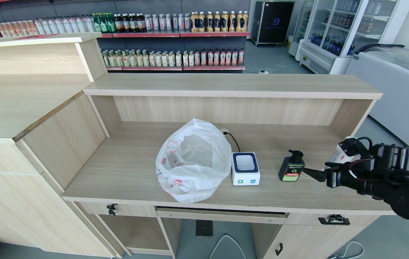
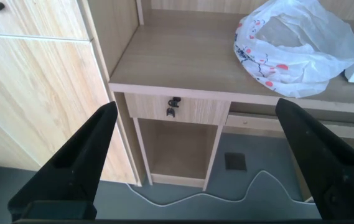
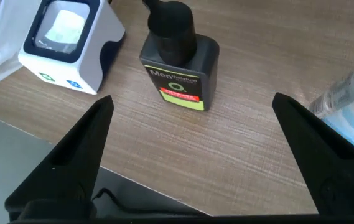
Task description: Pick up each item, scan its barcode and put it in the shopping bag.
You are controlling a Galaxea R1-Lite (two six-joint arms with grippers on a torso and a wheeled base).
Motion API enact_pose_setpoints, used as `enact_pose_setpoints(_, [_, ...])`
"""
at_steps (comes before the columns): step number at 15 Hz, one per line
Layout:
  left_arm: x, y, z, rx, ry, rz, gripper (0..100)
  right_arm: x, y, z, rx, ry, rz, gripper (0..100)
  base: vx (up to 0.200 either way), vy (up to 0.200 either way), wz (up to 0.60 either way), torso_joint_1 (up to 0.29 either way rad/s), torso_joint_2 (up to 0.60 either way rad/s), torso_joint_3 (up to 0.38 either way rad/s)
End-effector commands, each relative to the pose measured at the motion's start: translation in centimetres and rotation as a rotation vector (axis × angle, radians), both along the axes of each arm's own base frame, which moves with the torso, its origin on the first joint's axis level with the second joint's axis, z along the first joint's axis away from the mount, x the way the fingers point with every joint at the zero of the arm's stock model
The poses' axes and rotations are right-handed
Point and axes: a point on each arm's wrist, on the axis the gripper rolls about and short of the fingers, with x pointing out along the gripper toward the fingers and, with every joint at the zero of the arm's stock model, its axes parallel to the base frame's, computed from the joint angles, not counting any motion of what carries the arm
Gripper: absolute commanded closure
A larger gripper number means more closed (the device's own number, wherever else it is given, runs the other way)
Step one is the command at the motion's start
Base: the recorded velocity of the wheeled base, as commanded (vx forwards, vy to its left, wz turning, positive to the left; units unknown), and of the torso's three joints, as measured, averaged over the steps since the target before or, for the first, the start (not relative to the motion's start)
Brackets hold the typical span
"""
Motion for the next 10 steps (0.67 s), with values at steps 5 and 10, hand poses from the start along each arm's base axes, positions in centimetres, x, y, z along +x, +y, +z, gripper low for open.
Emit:
enact_pose_setpoints(5, [0.0,0.0,0.0,-0.001,0.0,0.0,0,1.4,1.0,-2.5,0.006,-0.009,0.064,0,0.0,0.0,0.0,0.0,0.0,0.0])
enact_pose_setpoints(10, [0.0,0.0,0.0,-0.001,0.0,0.001,0,2.8,1.4,-3.3,0.017,-0.038,0.112,0,0.0,0.0,0.0,0.0,0.0,0.0])
